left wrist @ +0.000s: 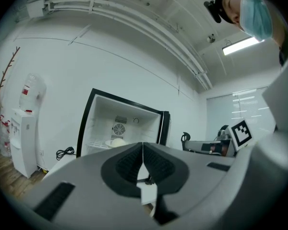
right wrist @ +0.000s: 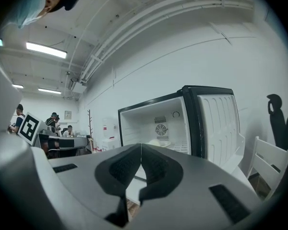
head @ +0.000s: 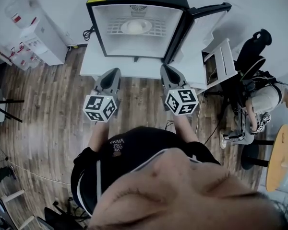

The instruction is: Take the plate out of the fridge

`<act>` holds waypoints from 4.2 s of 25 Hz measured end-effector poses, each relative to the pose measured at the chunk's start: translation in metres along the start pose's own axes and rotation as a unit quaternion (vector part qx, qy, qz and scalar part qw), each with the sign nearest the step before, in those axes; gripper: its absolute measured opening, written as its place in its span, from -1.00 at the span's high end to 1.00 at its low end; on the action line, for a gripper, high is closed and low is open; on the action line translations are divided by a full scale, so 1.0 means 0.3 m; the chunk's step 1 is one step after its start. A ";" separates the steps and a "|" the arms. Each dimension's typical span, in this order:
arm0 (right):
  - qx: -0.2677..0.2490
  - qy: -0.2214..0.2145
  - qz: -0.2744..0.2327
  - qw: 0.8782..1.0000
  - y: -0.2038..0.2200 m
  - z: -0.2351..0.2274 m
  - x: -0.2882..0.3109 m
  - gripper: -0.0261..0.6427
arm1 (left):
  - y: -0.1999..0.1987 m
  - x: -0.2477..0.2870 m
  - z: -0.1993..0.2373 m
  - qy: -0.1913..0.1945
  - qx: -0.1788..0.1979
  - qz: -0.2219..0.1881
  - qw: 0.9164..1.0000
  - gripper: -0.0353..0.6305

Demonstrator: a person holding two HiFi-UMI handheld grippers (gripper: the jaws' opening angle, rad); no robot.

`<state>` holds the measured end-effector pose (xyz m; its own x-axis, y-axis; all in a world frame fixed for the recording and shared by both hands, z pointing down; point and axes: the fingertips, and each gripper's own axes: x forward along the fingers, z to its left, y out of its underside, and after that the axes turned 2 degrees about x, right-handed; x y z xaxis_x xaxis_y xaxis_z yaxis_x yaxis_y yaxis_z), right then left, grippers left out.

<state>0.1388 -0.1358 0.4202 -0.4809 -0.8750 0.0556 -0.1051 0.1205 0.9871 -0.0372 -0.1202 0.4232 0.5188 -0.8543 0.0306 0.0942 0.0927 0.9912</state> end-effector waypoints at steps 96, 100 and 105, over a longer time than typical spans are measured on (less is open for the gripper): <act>0.001 0.036 0.029 0.999 -0.039 -0.336 0.768 0.89 | 0.094 0.765 0.521 0.036 -0.126 0.085 0.988 0.83; 0.004 0.036 0.032 0.999 -0.029 -0.336 0.770 0.89 | 0.120 0.769 0.516 0.044 -0.160 0.091 0.982 0.52; 0.004 0.034 0.034 0.999 -0.025 -0.333 0.775 0.89 | 0.156 0.770 0.501 0.047 -0.210 0.098 0.972 0.41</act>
<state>0.1147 -0.3870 0.4407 -0.4263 -0.8947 0.1335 -0.0809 0.1847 0.9795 -0.0407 -0.3900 0.4958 0.6353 -0.7503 0.1830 0.3134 0.4671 0.8268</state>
